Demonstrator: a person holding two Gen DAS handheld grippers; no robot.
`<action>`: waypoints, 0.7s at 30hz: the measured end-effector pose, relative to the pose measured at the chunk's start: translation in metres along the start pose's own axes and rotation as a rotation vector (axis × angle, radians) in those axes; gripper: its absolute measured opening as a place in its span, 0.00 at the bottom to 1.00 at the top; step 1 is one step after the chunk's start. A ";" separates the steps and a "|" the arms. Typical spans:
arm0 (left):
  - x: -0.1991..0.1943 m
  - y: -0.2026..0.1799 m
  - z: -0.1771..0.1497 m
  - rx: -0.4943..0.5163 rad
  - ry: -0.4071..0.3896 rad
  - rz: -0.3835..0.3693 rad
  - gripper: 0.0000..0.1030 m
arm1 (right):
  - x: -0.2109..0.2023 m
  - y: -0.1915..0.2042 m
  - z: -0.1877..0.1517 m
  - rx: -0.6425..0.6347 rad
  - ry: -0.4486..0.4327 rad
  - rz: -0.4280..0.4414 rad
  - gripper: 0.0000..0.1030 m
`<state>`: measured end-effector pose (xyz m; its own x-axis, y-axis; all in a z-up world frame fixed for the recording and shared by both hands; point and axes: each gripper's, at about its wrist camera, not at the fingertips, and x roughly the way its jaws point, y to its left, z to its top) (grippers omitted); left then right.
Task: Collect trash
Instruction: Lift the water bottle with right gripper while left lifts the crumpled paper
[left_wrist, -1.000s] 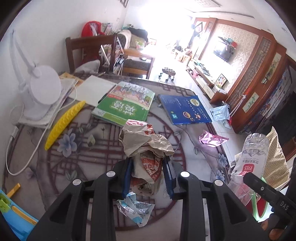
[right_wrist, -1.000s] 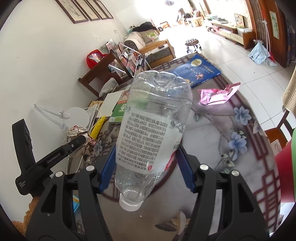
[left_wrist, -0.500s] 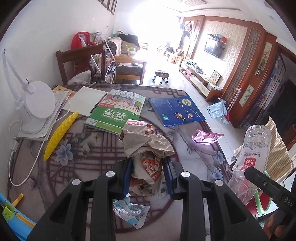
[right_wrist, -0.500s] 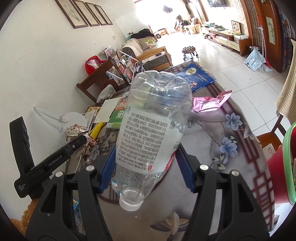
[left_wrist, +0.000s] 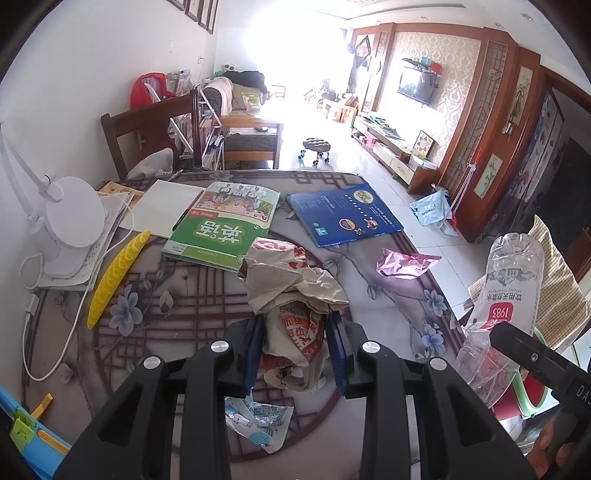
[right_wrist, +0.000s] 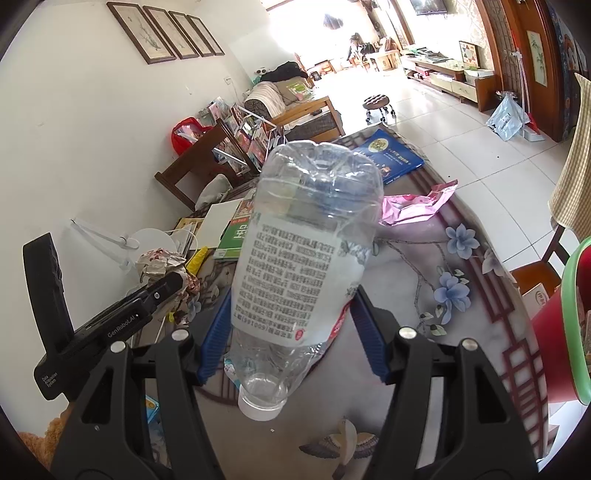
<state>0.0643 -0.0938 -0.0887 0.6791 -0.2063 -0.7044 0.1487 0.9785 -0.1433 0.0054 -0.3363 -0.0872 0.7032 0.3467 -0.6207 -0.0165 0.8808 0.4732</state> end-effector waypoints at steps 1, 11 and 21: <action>0.000 -0.002 0.000 0.003 0.000 0.001 0.28 | -0.001 -0.002 0.000 0.001 -0.001 0.001 0.59; -0.002 -0.032 -0.006 0.041 0.009 0.012 0.28 | -0.014 -0.022 -0.003 0.027 -0.008 0.016 0.59; -0.008 -0.088 -0.015 0.052 0.002 0.042 0.29 | -0.042 -0.069 -0.002 0.024 -0.004 0.052 0.59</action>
<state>0.0356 -0.1780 -0.0810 0.6844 -0.1649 -0.7102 0.1572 0.9846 -0.0771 -0.0242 -0.4114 -0.0950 0.7044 0.3907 -0.5926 -0.0361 0.8535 0.5198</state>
